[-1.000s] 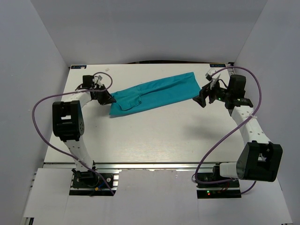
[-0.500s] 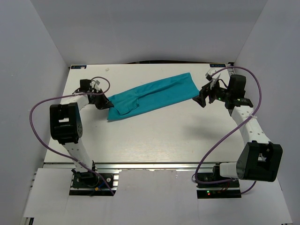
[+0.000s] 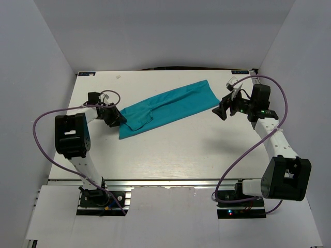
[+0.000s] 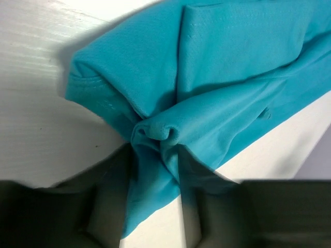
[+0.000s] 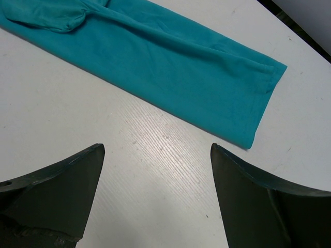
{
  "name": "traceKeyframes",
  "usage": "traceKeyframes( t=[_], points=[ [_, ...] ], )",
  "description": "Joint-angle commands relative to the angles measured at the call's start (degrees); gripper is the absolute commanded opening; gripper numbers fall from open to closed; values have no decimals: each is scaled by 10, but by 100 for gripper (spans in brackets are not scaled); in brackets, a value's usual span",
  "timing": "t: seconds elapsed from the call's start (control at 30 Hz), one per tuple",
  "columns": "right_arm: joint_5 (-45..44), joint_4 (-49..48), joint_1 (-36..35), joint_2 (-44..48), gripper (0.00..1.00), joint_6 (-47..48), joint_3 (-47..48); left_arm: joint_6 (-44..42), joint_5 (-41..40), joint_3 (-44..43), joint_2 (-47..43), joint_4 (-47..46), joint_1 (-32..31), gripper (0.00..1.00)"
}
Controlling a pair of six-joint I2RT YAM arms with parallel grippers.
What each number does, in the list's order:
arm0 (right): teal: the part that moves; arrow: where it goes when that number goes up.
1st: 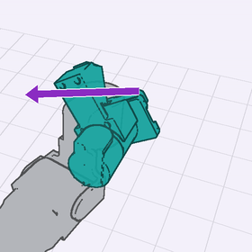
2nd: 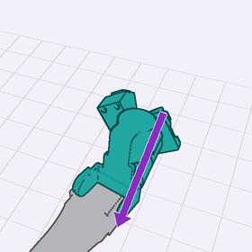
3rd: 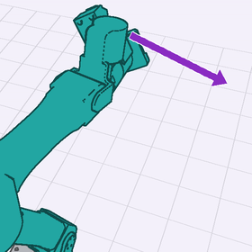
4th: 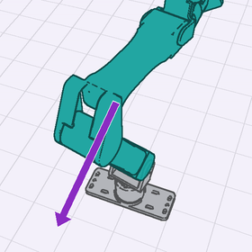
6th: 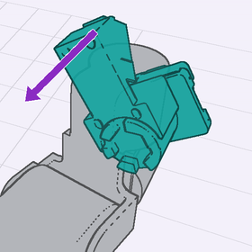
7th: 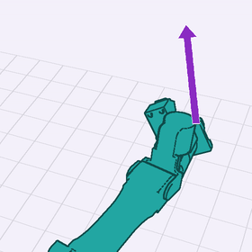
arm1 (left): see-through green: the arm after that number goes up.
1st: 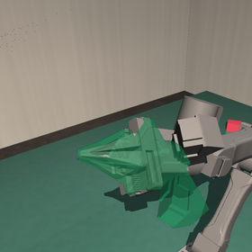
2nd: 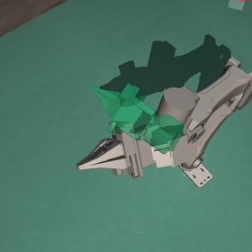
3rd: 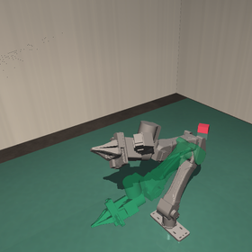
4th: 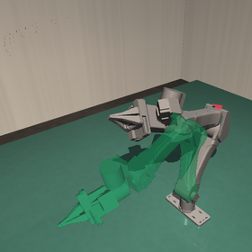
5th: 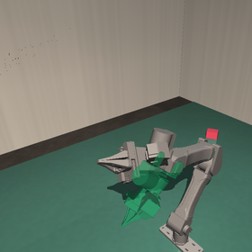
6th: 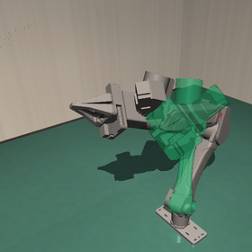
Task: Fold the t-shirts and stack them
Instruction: Move the rectangle-folded T-shirt to the center of the board, then pick up the rectangle-folded T-shirt at the center of the board.
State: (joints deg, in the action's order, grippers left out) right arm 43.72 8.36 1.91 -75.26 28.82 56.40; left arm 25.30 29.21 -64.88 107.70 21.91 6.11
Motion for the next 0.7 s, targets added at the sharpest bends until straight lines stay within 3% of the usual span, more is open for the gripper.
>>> traceKeyframes(
  t=[0.0, 0.07, 0.1, 0.23, 0.5, 0.67],
  points=[
    [12, -25, 4, 8, 89, -7, 2, 19, 10, 10, -6, -13, 3, 53],
    [11, -26, 4, 7, 89, -6, 1, 29, 15, 15, -13, -18, 4, 62],
    [10, -26, 4, 6, 90, -6, 0, 40, 16, 23, -24, -21, 3, 73],
    [13, -33, 4, 3, 89, -10, -2, 60, 6, 35, -44, -28, 3, 97],
    [15, -41, 4, -8, 89, -14, 6, 74, -23, 38, -21, -32, -2, 98],
    [16, -38, 4, -8, 89, -12, 7, 96, -61, 33, -12, -51, -6, 87]
  ],
)
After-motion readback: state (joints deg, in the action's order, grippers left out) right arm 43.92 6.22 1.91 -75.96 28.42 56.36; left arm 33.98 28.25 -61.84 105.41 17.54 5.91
